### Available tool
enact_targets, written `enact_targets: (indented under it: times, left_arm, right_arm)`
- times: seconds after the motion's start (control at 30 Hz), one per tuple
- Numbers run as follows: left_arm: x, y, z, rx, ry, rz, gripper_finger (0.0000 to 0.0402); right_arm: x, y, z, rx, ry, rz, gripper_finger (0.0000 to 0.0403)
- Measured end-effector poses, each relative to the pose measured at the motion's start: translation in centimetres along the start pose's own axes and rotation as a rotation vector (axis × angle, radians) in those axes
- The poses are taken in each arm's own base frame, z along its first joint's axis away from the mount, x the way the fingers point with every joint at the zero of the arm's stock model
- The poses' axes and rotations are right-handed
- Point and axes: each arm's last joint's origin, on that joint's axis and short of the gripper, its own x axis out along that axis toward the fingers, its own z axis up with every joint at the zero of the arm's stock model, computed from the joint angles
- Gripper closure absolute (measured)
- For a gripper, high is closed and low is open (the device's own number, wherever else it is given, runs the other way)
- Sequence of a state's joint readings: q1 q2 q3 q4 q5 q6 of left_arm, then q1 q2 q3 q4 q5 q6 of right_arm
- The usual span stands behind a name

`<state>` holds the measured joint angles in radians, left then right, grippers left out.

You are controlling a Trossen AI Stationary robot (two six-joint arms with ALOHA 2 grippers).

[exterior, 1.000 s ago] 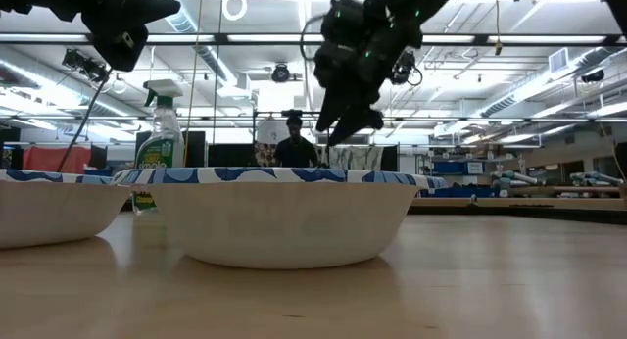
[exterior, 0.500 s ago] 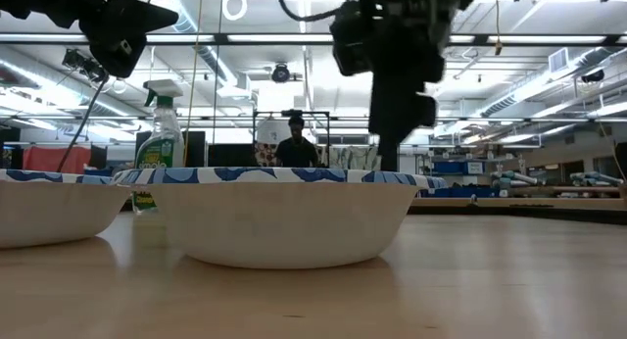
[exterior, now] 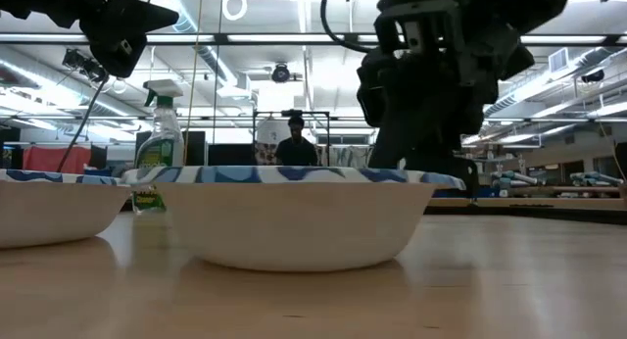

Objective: Nest bowls inside each other
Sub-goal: Put the white bowl on top of the white bowl

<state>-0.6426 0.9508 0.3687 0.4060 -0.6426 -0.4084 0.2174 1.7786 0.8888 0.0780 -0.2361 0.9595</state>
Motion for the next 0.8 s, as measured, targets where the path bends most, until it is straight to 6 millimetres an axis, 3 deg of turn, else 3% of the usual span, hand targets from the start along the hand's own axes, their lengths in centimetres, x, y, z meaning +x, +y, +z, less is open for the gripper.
enact_targets:
  times: [0.27,0.6,0.8]
  left_arm:
    - [0.0,0.0,0.0,0.000,0.000,0.000,0.0271]
    - [0.0,0.0,0.0,0.000,0.000,0.000,0.0271]
    - [0.0,0.0,0.0,0.000,0.000,0.000,0.0271]
  right_arm:
    - [0.2,-0.2,-0.9,-0.006,-0.026,-0.092,0.0214]
    - [0.2,-0.3,-1.2,-0.025,-0.013,-0.125,0.0328]
    - [0.2,-0.2,-1.2,-0.036,-0.002,-0.111,0.0355]
